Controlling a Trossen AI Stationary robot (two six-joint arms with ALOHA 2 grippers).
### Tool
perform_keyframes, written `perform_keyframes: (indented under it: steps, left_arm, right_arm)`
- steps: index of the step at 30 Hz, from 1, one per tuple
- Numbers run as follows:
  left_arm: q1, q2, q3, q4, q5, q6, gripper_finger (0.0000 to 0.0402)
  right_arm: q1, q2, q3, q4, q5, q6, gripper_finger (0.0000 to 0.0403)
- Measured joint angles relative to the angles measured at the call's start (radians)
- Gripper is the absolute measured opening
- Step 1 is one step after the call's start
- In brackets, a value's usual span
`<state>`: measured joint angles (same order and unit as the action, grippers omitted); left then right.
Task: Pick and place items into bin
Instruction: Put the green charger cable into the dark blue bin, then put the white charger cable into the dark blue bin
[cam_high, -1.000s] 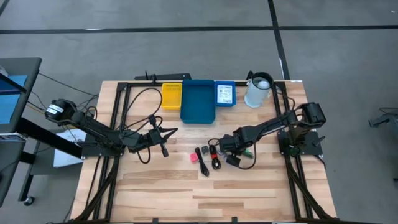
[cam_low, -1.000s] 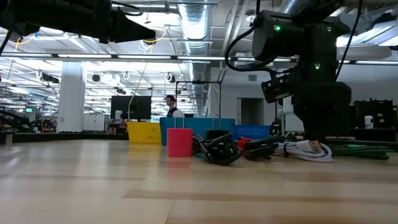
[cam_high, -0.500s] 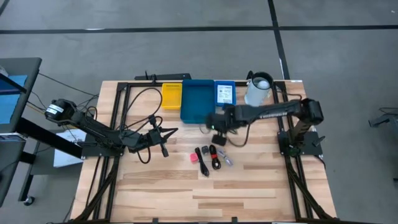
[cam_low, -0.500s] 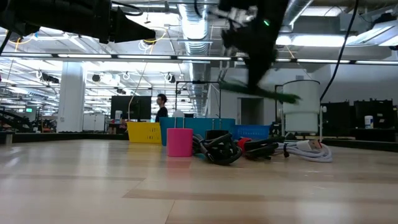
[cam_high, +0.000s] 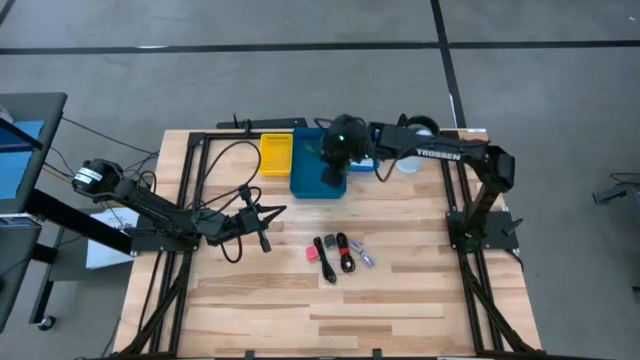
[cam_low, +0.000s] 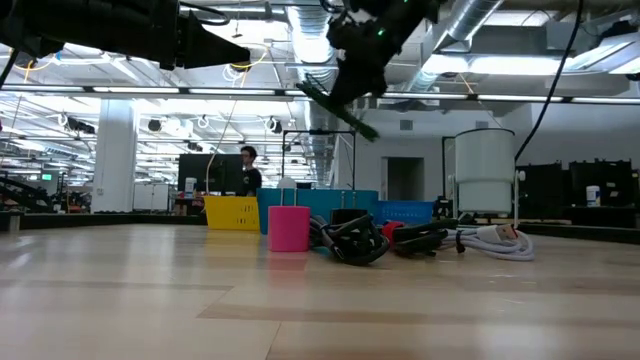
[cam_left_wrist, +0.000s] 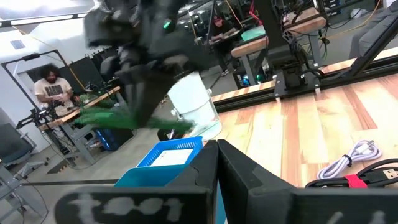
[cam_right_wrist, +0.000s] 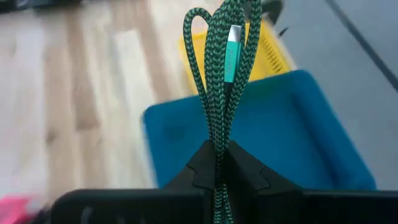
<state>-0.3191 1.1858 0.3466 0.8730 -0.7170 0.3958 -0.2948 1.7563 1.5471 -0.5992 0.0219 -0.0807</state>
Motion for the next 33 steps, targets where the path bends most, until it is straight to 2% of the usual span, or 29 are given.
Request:
perform_keyframes:
  steps: [6,12,18,25,29,33]
  left_arm:
    - [0.0,0.0,0.0,0.0,0.005,0.0,0.0]
    - [-0.002,0.0,0.0,-0.001,0.006,0.0,0.0]
    - [-0.001,0.0,0.0,-0.002,0.006,0.0,0.0]
    - [-0.001,0.0,0.0,-0.002,0.006,0.0,0.0]
    - [-0.001,0.0,0.0,-0.003,0.006,0.0,0.0]
    - [-0.001,0.0,0.0,-0.013,0.006,0.0,0.0]
  right_arm:
    - [-0.065,0.058,-0.002,0.117,-0.045,0.001,0.0015]
    - [-0.074,0.141,-0.003,0.218,-0.046,0.051,0.0038]
    - [-0.071,0.182,-0.003,0.231,0.032,0.054,0.0062]
    - [-0.072,0.18,-0.003,0.233,0.056,0.054,0.009]
    - [-0.069,0.164,0.0,0.171,0.056,0.025,0.0103]
    - [-0.059,0.123,0.016,-0.034,0.055,0.006,0.0108]
